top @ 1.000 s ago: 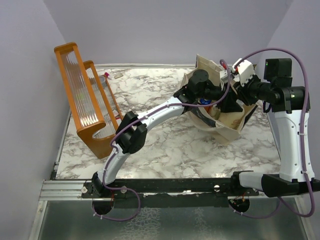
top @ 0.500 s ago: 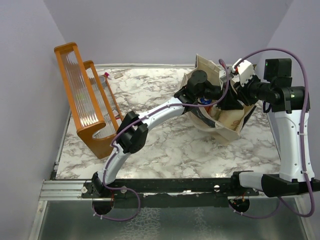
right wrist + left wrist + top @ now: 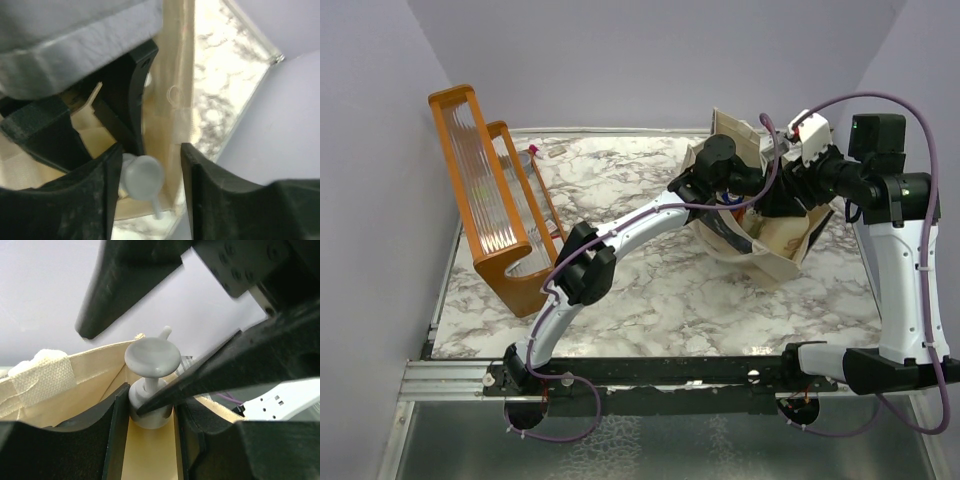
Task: Place the personal care products into the canvas bag
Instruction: Adjust the canvas bag at the center of the board.
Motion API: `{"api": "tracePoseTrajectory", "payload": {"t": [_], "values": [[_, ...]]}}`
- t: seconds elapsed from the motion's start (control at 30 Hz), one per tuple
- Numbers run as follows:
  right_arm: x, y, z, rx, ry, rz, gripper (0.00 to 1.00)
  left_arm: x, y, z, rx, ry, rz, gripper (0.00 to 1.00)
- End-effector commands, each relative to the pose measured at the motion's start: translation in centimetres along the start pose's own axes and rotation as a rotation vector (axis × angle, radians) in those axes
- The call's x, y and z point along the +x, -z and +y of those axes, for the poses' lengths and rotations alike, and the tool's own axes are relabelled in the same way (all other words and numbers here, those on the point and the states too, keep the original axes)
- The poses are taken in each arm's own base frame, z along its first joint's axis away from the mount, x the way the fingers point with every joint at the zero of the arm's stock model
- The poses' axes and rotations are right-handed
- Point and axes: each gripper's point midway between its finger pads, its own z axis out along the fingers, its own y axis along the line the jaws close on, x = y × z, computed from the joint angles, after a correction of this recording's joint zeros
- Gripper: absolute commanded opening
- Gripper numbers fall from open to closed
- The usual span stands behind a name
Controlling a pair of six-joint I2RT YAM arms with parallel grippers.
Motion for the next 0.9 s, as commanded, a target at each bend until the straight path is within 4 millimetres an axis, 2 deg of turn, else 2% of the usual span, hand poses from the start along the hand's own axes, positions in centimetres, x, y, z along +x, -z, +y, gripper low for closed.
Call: {"api": "tracePoseTrajectory", "payload": {"t": [0.0, 0.13, 0.27, 0.4, 0.5, 0.63, 0.87], "values": [[-3.3, 1.7, -2.1, 0.111, -0.016, -0.126, 0.55, -3.9, 0.3, -3.0, 0.067, -0.079, -0.028, 0.0], [-3.6, 1.7, -2.2, 0.112, -0.026, -0.137, 0.69, -4.8, 0.5, -3.3, 0.055, -0.105, -0.023, 0.0], [-4.5, 2.3, -2.4, 0.118, -0.033, -0.169, 0.75, -5.6, 0.9, -3.3, 0.045, -0.115, -0.029, 0.0], [-5.9, 3.2, -3.2, 0.156, -0.049, -0.216, 0.75, -7.4, 1.5, -3.6, 0.037, -0.137, -0.043, 0.0], [-6.9, 3.9, -4.6, 0.217, -0.082, -0.243, 0.75, -8.8, 2.1, -4.0, 0.022, -0.154, -0.047, 0.0], [-8.0, 4.7, -6.2, 0.284, -0.107, -0.268, 0.75, -9.7, 3.2, -4.1, -0.008, -0.146, -0.042, 0.0], [-8.6, 5.9, -8.0, 0.358, -0.147, -0.285, 0.75, -12.1, 5.0, -4.5, -0.054, -0.192, -0.051, 0.0]]}}
